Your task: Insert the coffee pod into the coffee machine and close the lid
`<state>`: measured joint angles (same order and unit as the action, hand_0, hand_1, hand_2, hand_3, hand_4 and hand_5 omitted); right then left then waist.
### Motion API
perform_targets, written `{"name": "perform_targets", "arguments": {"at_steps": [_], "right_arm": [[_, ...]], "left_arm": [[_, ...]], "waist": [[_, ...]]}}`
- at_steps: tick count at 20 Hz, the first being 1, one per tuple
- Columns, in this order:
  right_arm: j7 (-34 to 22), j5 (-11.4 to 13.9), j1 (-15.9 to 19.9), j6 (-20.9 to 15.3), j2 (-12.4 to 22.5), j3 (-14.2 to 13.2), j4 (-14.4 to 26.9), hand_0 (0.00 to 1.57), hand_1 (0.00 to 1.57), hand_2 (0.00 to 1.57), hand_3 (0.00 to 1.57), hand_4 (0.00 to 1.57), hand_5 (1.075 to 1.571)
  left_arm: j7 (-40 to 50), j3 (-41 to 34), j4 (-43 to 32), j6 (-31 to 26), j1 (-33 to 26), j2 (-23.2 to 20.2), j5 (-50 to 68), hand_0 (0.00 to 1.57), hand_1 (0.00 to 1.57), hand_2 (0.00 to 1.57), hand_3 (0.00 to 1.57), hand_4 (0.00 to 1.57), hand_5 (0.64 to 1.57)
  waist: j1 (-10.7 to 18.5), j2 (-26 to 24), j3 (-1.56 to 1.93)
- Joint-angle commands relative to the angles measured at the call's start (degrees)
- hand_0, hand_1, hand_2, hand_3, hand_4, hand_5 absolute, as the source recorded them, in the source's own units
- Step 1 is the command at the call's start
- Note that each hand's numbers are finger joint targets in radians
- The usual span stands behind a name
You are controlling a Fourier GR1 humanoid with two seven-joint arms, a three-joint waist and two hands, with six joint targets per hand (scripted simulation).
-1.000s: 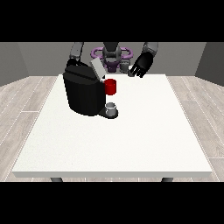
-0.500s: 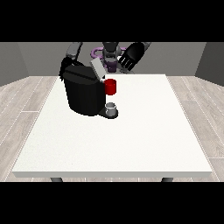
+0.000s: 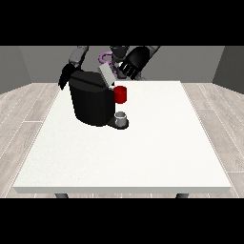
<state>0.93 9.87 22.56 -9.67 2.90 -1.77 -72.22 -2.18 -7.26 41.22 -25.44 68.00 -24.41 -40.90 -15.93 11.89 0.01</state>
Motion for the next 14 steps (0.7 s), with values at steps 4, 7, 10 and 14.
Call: {"name": "perform_targets", "arguments": {"at_steps": [4, 7, 10, 14], "right_arm": [[-0.4, 1.1, 2.5, -1.7, -0.3, 0.0, 0.1, 0.00, 0.00, 0.00, 0.00, 0.15, 1.571], [0.0, -1.2, 2.2, 0.4, 1.6, -2.1, 0.1, 0.00, 0.00, 0.00, 0.00, 0.00, 1.571], [0.9, -0.5, 0.3, 1.0, 0.6, -0.1, -1.4, 0.00, 0.00, 0.00, 0.00, 0.00, 1.571], [-1.8, 0.6, 4.2, -0.9, 0.8, -0.7, -0.9, 0.00, 0.00, 0.00, 0.00, 0.15, 1.571]], "left_arm": [[-0.2, 0.6, -0.7, 2.4, 2.0, 1.9, -1.0, 1.22, 1.22, 1.29, 1.24, 0.49, 1.571], [-0.6, 0.0, -2.0, 0.5, 2.3, -0.5, -1.0, 1.19, 1.19, 1.27, 1.23, 0.47, 1.571], [-2.8, -0.6, -3.1, 1.1, 2.2, -2.3, -1.1, 1.19, 1.19, 1.26, 1.23, 0.47, 1.571], [-1.3, -1.1, -4.1, 0.2, 5.4, -2.0, -0.9, 1.24, 1.24, 1.29, 1.22, 0.43, 1.571]], "waist": [[-0.4, 3.4, 0.00], [-0.9, 3.7, 0.01], [-2.3, 4.8, 0.00], [-2.1, 6.5, 0.00]]}}
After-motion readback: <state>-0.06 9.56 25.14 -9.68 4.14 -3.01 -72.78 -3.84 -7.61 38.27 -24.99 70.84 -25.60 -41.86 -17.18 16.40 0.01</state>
